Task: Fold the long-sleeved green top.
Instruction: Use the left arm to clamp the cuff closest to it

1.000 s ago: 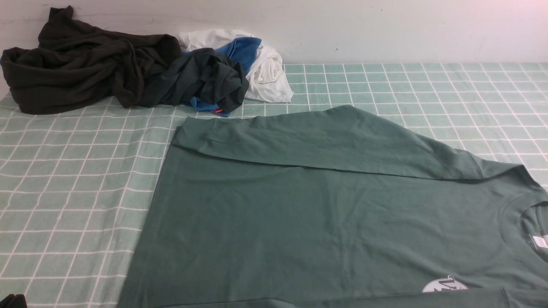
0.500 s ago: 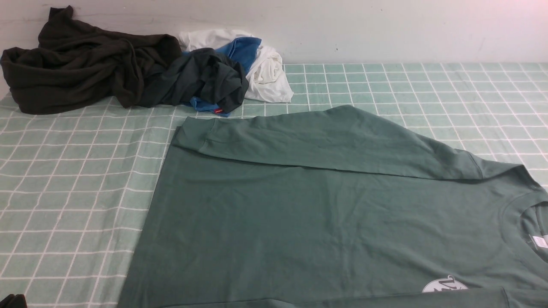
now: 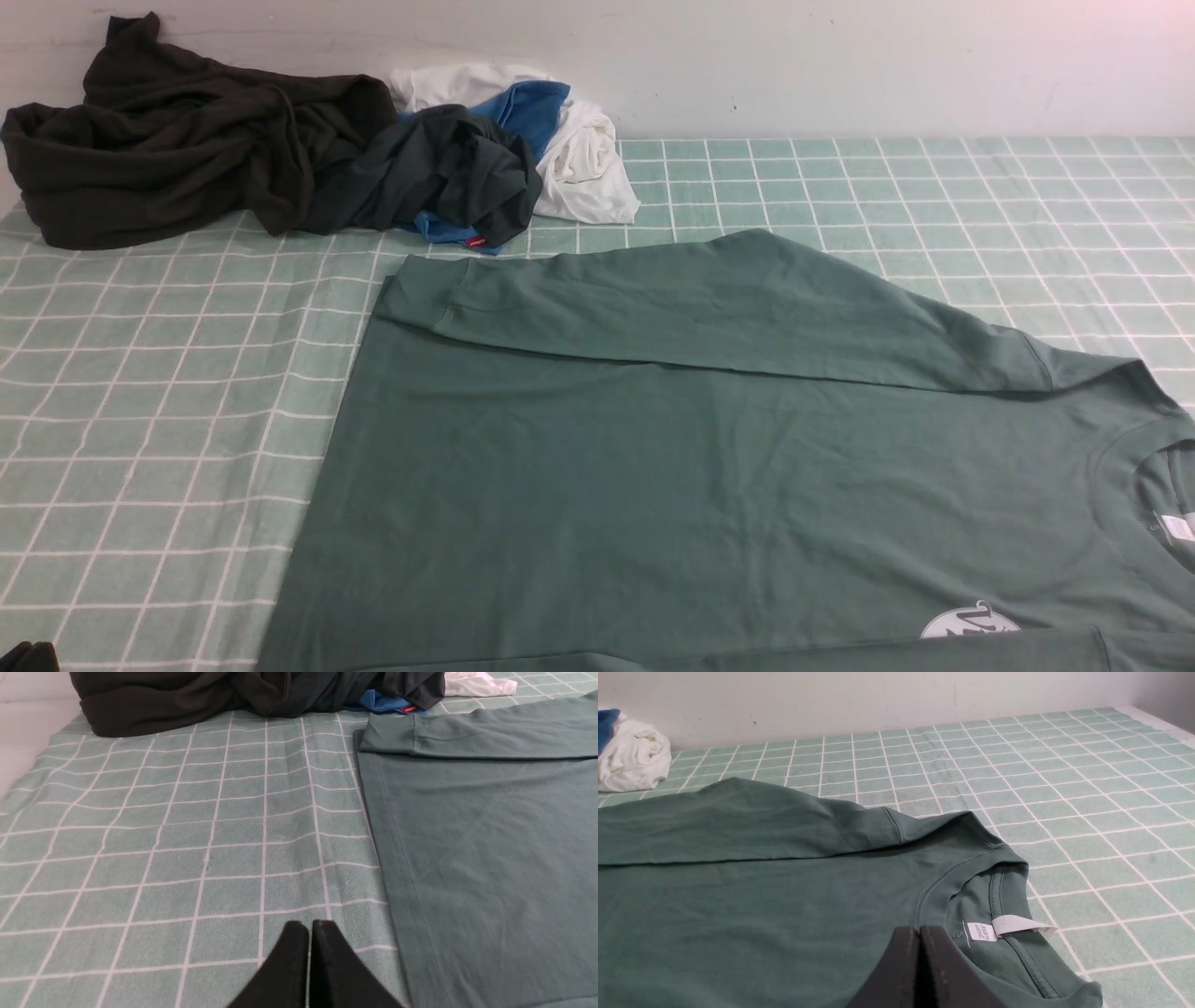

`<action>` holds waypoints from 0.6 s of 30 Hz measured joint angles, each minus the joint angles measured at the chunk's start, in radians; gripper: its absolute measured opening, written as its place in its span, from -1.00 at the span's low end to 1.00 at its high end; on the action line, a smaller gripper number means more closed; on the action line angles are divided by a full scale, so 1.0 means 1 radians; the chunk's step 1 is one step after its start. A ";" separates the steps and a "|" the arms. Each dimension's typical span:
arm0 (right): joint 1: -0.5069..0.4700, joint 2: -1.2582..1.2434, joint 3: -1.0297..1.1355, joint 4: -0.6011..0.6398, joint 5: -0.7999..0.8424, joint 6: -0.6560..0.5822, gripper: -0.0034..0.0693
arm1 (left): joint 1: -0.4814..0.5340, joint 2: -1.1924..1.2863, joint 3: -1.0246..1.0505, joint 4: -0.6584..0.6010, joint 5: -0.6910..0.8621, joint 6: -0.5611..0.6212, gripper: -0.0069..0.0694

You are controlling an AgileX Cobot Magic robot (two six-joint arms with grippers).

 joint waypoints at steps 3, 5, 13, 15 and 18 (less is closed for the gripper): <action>0.000 0.000 0.000 0.000 0.000 0.000 -0.94 | 0.000 0.000 0.000 0.001 0.000 0.000 -0.83; 0.000 0.000 0.000 0.001 0.000 0.000 -0.94 | 0.000 0.000 0.000 0.001 0.000 0.000 -0.83; 0.000 0.000 0.000 0.022 -0.004 0.012 -0.94 | 0.000 0.000 0.002 -0.173 -0.007 -0.095 -0.83; 0.000 0.000 0.001 0.107 -0.018 0.052 -0.94 | 0.000 0.000 0.007 -0.292 -0.023 -0.147 -0.83; 0.000 0.000 0.001 0.292 -0.029 0.151 -0.94 | 0.000 0.000 0.008 -0.459 -0.031 -0.204 -0.83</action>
